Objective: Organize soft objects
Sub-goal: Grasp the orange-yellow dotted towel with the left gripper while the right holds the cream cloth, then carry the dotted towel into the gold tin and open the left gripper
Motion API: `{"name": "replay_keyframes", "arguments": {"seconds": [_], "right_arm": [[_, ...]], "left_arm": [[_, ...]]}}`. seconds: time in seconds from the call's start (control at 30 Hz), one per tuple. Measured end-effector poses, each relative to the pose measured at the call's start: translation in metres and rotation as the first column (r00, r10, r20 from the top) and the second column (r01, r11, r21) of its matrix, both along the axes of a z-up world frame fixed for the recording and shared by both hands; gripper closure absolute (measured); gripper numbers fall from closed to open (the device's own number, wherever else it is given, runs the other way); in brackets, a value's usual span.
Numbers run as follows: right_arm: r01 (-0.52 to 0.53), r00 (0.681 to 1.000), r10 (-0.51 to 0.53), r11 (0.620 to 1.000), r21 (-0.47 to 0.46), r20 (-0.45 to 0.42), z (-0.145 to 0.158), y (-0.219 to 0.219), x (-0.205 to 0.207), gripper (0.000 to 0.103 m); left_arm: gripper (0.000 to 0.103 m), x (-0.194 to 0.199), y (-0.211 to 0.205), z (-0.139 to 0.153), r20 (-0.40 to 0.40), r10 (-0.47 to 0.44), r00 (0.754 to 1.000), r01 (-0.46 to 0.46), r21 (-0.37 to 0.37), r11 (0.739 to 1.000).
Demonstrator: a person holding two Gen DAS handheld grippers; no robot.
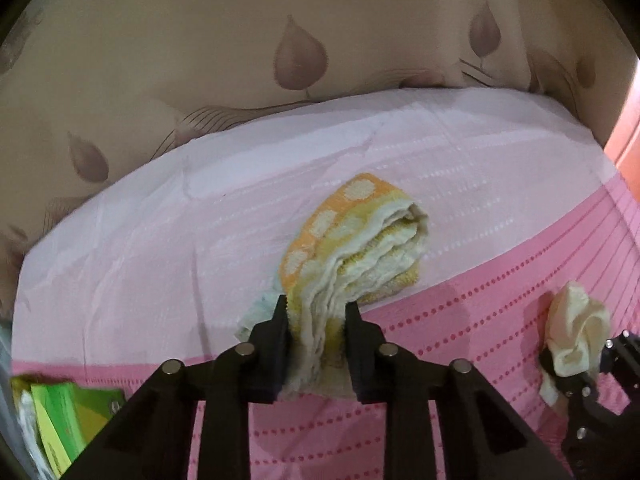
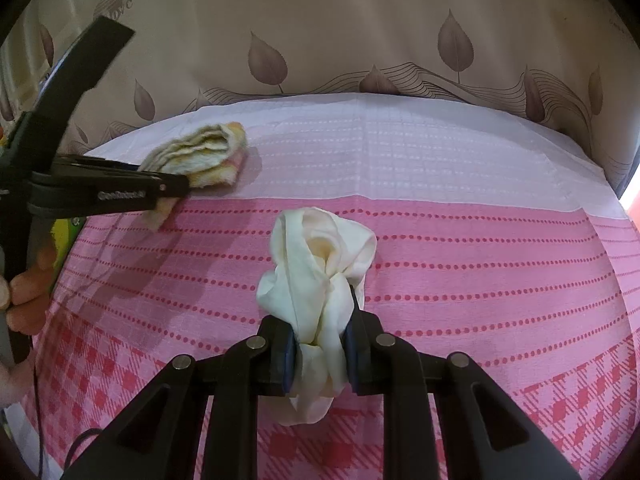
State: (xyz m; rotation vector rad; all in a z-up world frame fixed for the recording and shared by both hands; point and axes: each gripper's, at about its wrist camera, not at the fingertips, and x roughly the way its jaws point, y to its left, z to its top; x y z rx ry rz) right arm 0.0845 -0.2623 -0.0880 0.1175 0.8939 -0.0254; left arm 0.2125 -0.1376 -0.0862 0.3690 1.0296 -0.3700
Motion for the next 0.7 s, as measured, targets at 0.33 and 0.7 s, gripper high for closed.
{"name": "replay_keyframes", "arguments": {"seconds": [0.33,0.7], "right_arm": [[0.0,1.0,0.0,1.0,0.001,-0.001,0.0,0.001,0.0,0.084],[0.0,1.0,0.0,1.0,-0.001,0.0,0.0,0.001,0.0,0.084]], "left_arm": [[0.079,-0.028,0.011,0.014,-0.008,0.027,1.0,-0.027,-0.033,0.999],[0.079,-0.058,0.023,0.052,-0.002,0.061,0.998,-0.061,-0.074,0.995]]}}
